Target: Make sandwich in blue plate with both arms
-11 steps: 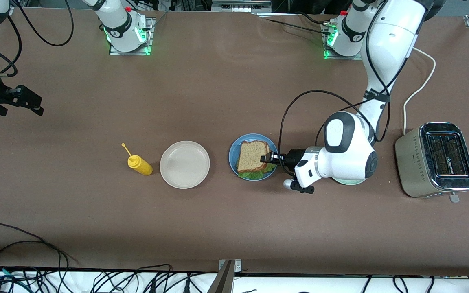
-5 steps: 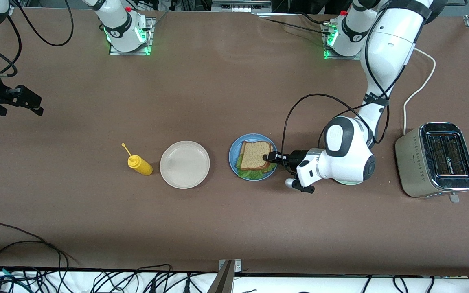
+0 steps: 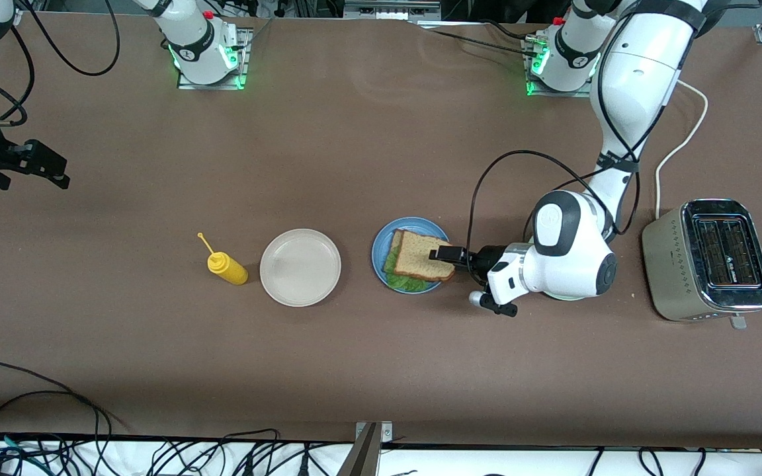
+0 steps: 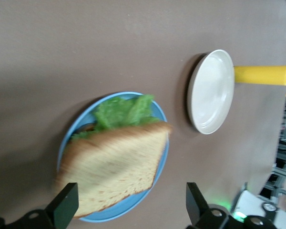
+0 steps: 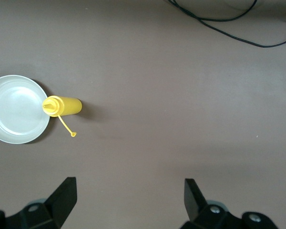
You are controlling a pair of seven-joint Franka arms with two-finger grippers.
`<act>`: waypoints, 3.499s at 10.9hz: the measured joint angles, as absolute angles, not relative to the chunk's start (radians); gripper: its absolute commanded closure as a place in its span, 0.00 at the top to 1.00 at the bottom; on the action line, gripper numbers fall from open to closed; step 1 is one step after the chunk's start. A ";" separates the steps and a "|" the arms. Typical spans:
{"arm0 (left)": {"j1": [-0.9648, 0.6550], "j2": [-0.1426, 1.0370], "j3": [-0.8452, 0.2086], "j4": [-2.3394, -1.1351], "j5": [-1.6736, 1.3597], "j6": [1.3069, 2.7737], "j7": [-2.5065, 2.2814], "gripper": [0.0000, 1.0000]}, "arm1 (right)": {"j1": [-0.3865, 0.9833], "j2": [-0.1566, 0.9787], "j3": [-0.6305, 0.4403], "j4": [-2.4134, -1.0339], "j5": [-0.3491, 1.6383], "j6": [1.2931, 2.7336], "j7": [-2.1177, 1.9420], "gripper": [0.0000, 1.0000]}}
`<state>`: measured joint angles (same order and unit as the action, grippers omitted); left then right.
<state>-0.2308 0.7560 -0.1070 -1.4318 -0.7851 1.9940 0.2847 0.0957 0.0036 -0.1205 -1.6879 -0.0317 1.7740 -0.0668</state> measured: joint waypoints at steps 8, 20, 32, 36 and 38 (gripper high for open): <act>-0.198 0.649 -0.090 -1.416 -0.334 1.993 0.284 1.00 | 0.095 0.010 -0.121 -1.685 -0.032 1.774 -0.067 1.00; -0.128 0.353 -0.085 -1.405 0.166 1.721 0.285 1.00 | 0.095 0.014 -0.121 -1.682 -0.032 1.774 -0.067 1.00; -0.089 0.257 -0.082 -1.361 0.124 1.545 0.263 1.00 | 0.095 0.015 -0.121 -1.680 -0.033 1.774 -0.067 1.00; -0.092 0.247 -0.072 -1.361 0.124 1.533 0.259 1.00 | 0.096 0.015 -0.120 -1.680 -0.033 1.773 -0.067 1.00; -0.097 0.196 -0.063 -1.398 0.118 1.572 0.260 1.00 | 0.098 0.016 -0.119 -1.679 -0.033 1.773 -0.067 1.00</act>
